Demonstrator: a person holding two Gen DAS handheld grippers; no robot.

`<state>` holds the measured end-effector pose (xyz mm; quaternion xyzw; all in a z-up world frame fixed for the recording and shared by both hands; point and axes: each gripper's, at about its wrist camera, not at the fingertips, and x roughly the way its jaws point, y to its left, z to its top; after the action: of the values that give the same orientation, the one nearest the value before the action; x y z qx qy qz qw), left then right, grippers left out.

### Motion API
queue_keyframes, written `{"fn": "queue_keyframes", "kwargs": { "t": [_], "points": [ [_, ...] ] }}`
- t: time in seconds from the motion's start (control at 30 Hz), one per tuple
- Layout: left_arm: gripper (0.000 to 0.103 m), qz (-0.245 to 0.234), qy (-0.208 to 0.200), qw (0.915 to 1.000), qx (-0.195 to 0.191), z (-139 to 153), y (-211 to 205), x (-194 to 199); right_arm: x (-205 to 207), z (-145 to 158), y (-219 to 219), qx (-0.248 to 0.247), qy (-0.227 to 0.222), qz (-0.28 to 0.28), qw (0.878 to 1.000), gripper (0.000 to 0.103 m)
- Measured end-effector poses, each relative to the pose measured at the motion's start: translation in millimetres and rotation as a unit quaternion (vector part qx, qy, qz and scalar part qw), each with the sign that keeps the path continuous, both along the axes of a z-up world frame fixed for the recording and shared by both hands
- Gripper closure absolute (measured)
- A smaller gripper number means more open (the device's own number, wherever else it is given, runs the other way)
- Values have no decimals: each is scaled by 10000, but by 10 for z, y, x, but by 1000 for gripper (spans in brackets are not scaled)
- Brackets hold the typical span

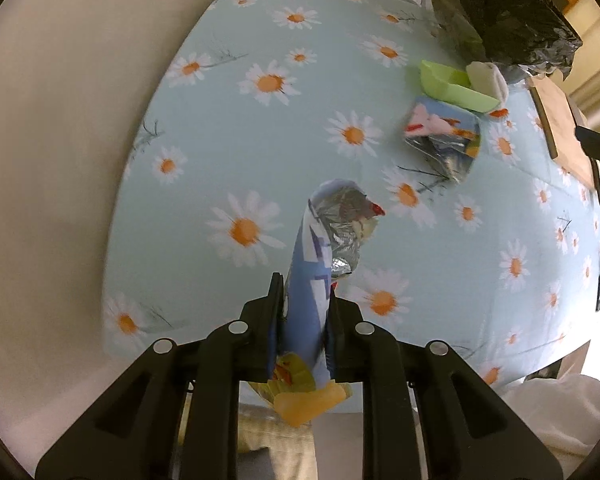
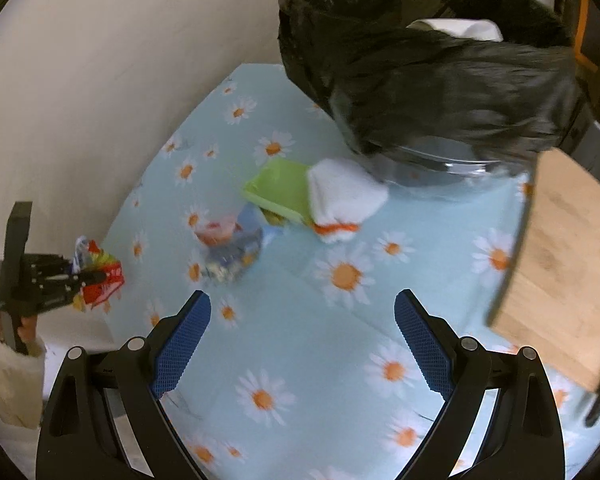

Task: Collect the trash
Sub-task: 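Grasp the blue snack wrapper with left tool while right tool grasps the pink wrapper, then carry the blue wrapper with left tool while right tool carries the pink wrapper to the bin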

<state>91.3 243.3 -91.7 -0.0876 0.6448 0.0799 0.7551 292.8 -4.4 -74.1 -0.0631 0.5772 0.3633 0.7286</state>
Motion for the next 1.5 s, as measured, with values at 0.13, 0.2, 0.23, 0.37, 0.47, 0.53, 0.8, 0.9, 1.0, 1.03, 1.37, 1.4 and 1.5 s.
{"fn": "queue_keyframes", "kwargs": {
  "t": [0.13,0.2,0.23,0.37,0.47,0.53,0.8,0.9,1.0,1.03,1.37,1.4,1.5],
  "points": [
    [83,-359,63,9993,1,-86,233,96,-17,-177,206,-105,85,-282,9995,14],
    [83,-616,112,9980,16,-142,309,162,-8,-265,273,-28,187,-535,9984,14],
    [83,-756,155,9970,94,-183,353,205,-7,-316,312,-11,241,-698,9973,14],
    [83,-1033,241,9942,151,-287,534,335,1,-493,486,-183,500,-1079,9927,15],
    [83,-1110,225,9935,112,-337,647,399,23,-572,611,-174,640,-1197,9906,16],
    [83,-1134,246,9932,70,-377,694,422,57,-611,694,-209,630,-1242,9900,16],
    [82,-1121,328,9931,-118,-527,872,499,116,-879,994,-482,662,-1295,9882,17],
    [81,-1048,305,9939,-144,-566,917,490,75,-959,1061,-455,810,-1105,9895,64],
    [81,-968,286,9948,-167,-553,922,460,20,-942,1160,-347,851,-732,9931,76],
    [81,-959,280,9948,-187,-528,884,417,2,-917,1157,-326,840,-681,9936,78],
    [82,-756,180,9967,-251,-342,544,215,-174,-567,968,-239,718,127,9971,85],
    [82,-740,155,9968,-269,-308,509,199,-203,-520,905,-293,668,126,9973,85],
    [82,-765,116,9967,-264,-212,384,164,-231,-413,666,-421,556,-120,9975,85]
  ]
}}
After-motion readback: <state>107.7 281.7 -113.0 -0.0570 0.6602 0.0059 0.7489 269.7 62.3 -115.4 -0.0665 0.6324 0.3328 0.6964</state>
